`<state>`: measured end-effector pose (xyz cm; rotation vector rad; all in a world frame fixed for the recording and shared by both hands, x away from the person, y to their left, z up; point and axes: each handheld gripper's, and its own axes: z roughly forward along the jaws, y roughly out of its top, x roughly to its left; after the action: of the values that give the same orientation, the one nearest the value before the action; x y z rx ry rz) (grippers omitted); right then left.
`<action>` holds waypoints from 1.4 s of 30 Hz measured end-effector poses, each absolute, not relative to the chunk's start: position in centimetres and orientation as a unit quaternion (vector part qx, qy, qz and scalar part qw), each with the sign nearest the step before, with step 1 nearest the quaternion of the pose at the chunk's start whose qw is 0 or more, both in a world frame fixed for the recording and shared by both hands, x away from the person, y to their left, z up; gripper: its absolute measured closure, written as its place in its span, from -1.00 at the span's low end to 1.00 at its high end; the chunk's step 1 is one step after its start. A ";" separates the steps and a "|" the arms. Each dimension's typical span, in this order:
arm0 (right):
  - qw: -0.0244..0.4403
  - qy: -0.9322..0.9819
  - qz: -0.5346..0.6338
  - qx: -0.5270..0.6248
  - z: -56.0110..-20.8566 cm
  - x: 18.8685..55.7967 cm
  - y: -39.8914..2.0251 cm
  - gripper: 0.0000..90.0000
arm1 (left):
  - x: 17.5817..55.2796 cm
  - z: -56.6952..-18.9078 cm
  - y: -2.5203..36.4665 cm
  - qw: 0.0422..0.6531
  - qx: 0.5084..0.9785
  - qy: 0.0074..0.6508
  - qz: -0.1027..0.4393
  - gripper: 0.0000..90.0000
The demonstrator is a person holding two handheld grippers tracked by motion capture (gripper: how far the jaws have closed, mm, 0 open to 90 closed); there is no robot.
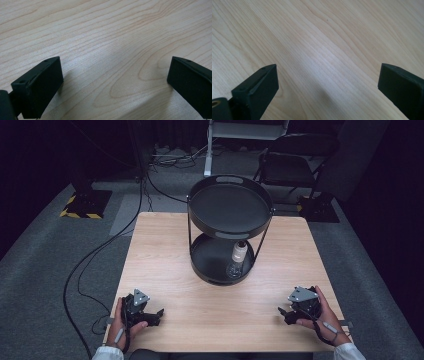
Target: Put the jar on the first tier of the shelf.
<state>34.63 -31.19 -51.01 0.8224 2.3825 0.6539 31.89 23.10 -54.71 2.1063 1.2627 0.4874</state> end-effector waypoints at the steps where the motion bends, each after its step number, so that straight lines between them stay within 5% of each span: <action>1: 0.263 0.882 0.242 0.306 -51.1 34.5 -31.4 -0.93 | 31.9 -54.7 23.1 0.314 0.799 0.479 0.185 -1.00; 42: 0.178 0.819 0.339 0.428 -54.8 32.7 -38.9 -1.00 | 31.9 -54.7 23.1 0.314 0.799 0.479 0.185 -1.00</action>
<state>32.73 -38.88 -54.79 1.2105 2.3153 0.9586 31.89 23.10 -54.71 2.1059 1.2627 0.4870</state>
